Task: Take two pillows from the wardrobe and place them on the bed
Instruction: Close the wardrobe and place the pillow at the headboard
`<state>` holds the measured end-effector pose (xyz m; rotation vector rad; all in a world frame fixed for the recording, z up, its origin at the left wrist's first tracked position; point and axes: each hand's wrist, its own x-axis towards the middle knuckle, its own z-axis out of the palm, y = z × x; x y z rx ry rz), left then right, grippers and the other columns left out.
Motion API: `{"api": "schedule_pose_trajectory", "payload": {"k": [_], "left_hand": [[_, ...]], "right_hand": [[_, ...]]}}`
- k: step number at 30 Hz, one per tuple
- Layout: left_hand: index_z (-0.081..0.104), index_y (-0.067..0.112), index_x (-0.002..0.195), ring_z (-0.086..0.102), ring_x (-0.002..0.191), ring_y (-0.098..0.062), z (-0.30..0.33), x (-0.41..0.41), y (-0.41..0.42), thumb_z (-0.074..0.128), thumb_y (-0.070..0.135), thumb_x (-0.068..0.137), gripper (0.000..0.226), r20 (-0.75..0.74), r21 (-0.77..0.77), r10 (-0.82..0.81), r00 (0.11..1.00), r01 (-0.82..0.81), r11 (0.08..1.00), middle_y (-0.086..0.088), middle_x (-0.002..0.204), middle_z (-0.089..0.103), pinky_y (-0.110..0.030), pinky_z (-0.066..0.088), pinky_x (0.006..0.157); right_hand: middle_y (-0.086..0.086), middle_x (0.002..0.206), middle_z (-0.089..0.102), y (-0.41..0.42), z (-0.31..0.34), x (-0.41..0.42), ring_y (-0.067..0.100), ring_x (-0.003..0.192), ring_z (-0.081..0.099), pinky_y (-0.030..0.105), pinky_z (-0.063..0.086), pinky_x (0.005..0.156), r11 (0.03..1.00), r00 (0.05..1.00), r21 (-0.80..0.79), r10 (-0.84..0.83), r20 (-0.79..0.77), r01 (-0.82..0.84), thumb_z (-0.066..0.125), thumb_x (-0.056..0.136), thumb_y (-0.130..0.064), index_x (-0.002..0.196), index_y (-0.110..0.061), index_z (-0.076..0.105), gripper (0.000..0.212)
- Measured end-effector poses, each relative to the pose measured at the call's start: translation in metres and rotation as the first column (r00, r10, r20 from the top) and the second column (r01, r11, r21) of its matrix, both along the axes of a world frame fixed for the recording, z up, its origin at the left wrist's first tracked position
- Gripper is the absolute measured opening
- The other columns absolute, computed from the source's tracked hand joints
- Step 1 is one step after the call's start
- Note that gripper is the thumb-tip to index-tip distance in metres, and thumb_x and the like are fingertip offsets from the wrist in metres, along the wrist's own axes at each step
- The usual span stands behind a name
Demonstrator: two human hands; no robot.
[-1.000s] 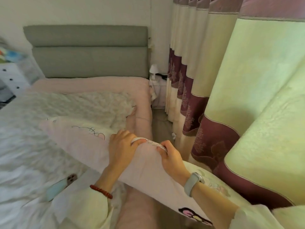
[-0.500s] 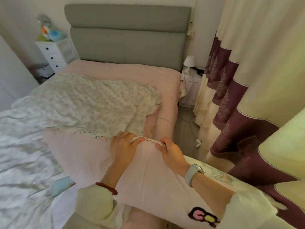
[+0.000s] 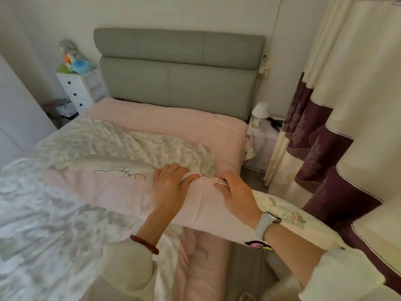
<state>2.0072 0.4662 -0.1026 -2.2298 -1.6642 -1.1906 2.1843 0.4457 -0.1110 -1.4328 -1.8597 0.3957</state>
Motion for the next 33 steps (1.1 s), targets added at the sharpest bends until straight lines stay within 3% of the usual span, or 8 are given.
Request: {"api": "schedule_pose_trajectory", "payload": {"k": [5,8,11,18,24,28,33], "left_hand": [[0.066,0.012,0.068,0.057,0.059,-0.026,-0.013,0.04,0.073,0.05,0.037,0.081,0.033,-0.111,-0.015,0.041,0.993,-0.043,0.999,-0.004,0.063,0.062,-0.03,0.029,0.065],[0.064,0.012,0.069,0.055,0.057,-0.026,-0.011,0.07,0.121,0.035,0.045,0.093,0.05,-0.144,0.01,0.108,0.984,-0.108,0.994,-0.005,0.063,0.06,-0.03,0.029,0.064],[0.064,0.01,0.071,0.055,0.056,-0.026,-0.007,0.093,0.16,0.022,0.045,0.097,0.06,-0.157,0.008,0.135,0.978,-0.135,0.991,-0.006,0.062,0.06,-0.032,0.03,0.061],[0.064,0.006,0.071,0.057,0.057,-0.028,-0.011,0.125,0.244,0.019,0.049,0.095,0.067,-0.098,-0.07,0.138,0.986,-0.145,0.987,-0.01,0.063,0.059,-0.035,0.03,0.059],[0.063,0.007,0.073,0.056,0.06,-0.028,-0.018,0.143,0.358,0.023,0.047,0.094,0.06,-0.155,-0.046,0.103,0.983,-0.111,0.993,-0.009,0.065,0.06,-0.035,0.029,0.06],[0.064,0.009,0.074,0.057,0.062,-0.027,-0.016,0.15,0.478,0.04,0.039,0.088,0.041,-0.169,-0.036,0.106,0.98,-0.114,0.993,-0.008,0.066,0.061,-0.033,0.028,0.062],[0.065,0.01,0.071,0.059,0.065,-0.028,0.008,0.143,0.626,0.044,0.032,0.085,0.033,-0.149,0.015,0.167,0.975,-0.166,0.986,-0.007,0.066,0.062,-0.034,0.029,0.067]], "right_hand": [[0.013,0.089,0.061,0.084,-0.019,0.039,0.029,0.084,0.056,0.03,0.037,0.071,1.0,1.0,0.028,0.013,-0.029,-0.012,0.055,0.087,-0.011,0.093,-0.006,0.055,0.008],[0.013,0.087,0.061,0.142,-0.016,0.069,0.03,0.081,0.057,0.035,0.042,0.068,0.995,0.998,0.078,0.062,-0.007,-0.061,0.056,0.087,-0.012,0.091,-0.006,0.054,0.007],[0.015,0.084,0.061,0.188,-0.01,0.092,0.033,0.079,0.058,0.034,0.041,0.066,0.989,0.995,0.109,0.098,0.018,-0.099,0.054,0.087,-0.013,0.089,-0.004,0.055,0.009],[0.018,0.085,0.062,0.278,-0.001,0.124,0.035,0.08,0.059,0.045,0.049,0.066,0.978,0.986,0.129,0.155,0.06,-0.161,0.056,0.086,-0.009,0.088,-0.001,0.056,0.009],[0.017,0.085,0.061,0.392,-0.016,0.144,0.033,0.08,0.058,0.045,0.047,0.068,0.987,0.991,0.086,0.134,0.027,-0.136,0.055,0.087,-0.009,0.088,-0.002,0.055,0.006],[0.014,0.087,0.062,0.505,-0.019,0.148,0.032,0.082,0.057,0.038,0.043,0.07,0.995,0.997,0.059,0.083,0.0,-0.083,0.052,0.089,-0.01,0.089,-0.004,0.055,0.006],[0.015,0.085,0.062,0.647,0.008,0.135,0.033,0.08,0.058,0.031,0.034,0.067,0.991,0.999,0.124,0.05,-0.001,-0.05,0.054,0.088,-0.009,0.087,-0.004,0.057,0.005]]}}
